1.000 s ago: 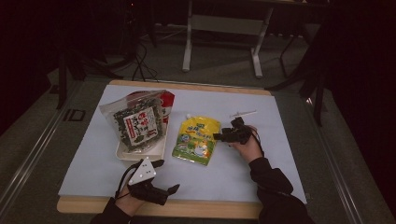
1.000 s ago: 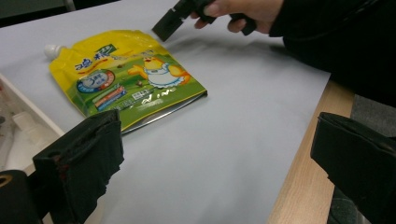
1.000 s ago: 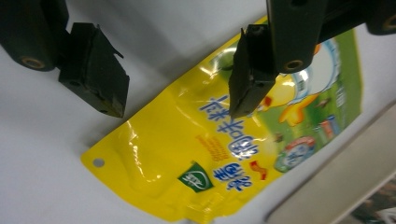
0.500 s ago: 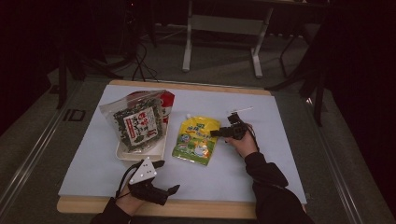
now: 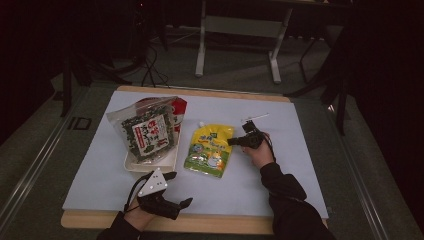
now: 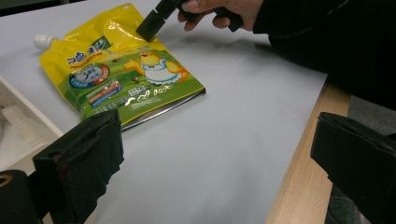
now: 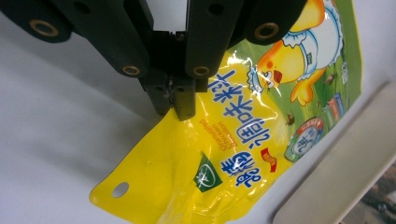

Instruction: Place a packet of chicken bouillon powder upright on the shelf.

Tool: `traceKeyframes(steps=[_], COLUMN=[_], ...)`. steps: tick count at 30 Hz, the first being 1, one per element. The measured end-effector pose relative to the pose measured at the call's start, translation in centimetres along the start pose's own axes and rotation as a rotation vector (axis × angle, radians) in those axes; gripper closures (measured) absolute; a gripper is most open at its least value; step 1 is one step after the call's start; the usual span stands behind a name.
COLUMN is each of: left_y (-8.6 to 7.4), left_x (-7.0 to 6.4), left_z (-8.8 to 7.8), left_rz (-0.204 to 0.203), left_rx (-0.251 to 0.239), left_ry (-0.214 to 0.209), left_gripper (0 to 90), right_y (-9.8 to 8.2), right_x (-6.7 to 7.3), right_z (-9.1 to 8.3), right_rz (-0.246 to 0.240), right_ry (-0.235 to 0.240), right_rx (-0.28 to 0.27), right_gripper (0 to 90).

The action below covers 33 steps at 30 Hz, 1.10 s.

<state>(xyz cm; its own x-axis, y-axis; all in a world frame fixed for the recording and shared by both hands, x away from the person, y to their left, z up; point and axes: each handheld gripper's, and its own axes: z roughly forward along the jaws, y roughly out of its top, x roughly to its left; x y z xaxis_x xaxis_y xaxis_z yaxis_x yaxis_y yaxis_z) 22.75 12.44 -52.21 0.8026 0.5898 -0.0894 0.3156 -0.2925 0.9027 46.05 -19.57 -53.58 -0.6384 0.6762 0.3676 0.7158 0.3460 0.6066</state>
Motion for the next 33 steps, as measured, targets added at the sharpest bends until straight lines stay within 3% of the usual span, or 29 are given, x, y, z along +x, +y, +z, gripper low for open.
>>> traceKeyframes(steps=[8,13,14,17,20,21,25,27,29,31,33], left_y=[0.4,0.7,0.9,1.0,1.3,1.5,2.5,3.0,3.7,4.0,4.5], left_x=[0.0,0.0,0.0,-0.1,0.0,0.1,0.3,0.6,1.2,1.5,1.8], left_z=[-0.1,-0.2,-0.3,-0.4,-0.6,-0.6,-0.8,-0.9,-0.9,-0.8,-0.7], left_rz=[-0.029,-0.008,-0.012,-0.006,-0.036,-0.049,-0.036,-0.029,-0.041,-0.047,-0.035], left_rx=[-0.022,-0.016,-0.018,-0.024,-0.013,-0.001,0.022,0.007,-0.015,-0.021,-0.016], left_ry=[-0.031,-0.029,-0.032,-0.030,-0.037,-0.045,-0.004,-0.005,0.020,0.015,0.039], left_gripper=[3.8,3.8,3.8,4.0,4.4,4.4,4.4,4.4,4.5,5.0,6.4], right_y=[0.3,0.6,0.8,0.8,0.8,0.7,0.6,0.5,0.3,0.3,0.2], right_x=[2.3,3.7,4.8,5.9,6.6,7.3,8.3,8.6,9.0,9.1,9.4], right_z=[-2.6,-3.9,-4.7,-5.4,-5.9,-6.2,-6.9,-7.1,-7.3,-7.4,-7.5], right_rz=[-0.106,-0.158,-0.204,-0.246,-0.271,-0.303,-0.345,-0.366,-0.385,-0.387,-0.404], right_ry=[-0.029,-0.024,-0.030,-0.032,-0.031,-0.038,-0.035,-0.031,-0.035,-0.036,-0.031], right_rx=[-0.068,-0.099,-0.118,-0.134,-0.141,-0.151,-0.161,-0.166,-0.169,-0.170,-0.174], right_gripper=[90.0,90.0,90.0,90.0,90.0,90.0,90.0,90.0,90.0,90.0,90.0])
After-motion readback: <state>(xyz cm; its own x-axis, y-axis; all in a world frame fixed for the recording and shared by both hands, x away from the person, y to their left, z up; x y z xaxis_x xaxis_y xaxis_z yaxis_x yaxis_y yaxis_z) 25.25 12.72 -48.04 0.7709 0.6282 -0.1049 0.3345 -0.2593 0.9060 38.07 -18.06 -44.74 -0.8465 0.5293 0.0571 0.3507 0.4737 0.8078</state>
